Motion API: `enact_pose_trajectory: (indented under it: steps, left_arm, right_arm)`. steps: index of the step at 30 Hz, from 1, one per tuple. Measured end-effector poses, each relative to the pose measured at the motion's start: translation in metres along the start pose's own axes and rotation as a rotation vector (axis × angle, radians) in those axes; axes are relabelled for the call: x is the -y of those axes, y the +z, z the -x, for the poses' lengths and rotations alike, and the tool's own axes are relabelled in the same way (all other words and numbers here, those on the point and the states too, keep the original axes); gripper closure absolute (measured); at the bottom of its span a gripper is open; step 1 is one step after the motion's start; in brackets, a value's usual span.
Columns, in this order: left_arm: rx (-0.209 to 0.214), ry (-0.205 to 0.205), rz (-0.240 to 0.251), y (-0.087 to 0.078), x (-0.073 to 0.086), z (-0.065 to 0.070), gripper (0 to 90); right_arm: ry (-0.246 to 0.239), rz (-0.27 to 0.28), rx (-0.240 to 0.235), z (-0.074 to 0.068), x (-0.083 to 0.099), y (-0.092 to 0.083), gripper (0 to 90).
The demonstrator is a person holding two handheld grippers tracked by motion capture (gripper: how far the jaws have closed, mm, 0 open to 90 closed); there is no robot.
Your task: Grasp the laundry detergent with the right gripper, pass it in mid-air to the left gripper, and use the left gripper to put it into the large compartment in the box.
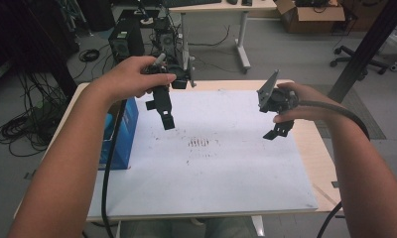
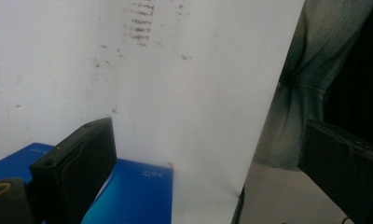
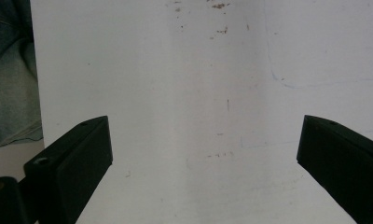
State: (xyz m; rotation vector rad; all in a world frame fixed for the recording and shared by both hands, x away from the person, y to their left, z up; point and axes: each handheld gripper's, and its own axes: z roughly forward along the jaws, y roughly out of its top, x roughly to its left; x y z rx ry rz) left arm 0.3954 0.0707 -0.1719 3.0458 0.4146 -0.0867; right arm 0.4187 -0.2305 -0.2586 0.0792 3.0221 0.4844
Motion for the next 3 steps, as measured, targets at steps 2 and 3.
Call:
enact_pose_trajectory:
  steps: [2, 3]
  left_arm:
    - [0.013, 0.001, 0.009, 0.0005, -0.0006, -0.0012, 4.5]
    - [0.018, -0.002, 0.012, 0.0009, -0.001, -0.0024, 4.6]
  right_arm:
    - [-0.005, 0.006, 0.002, -0.0004, -0.001, -0.0011, 3.5]
    - [-0.007, 0.011, 0.003, -0.0005, -0.0015, -0.0016, 3.5]
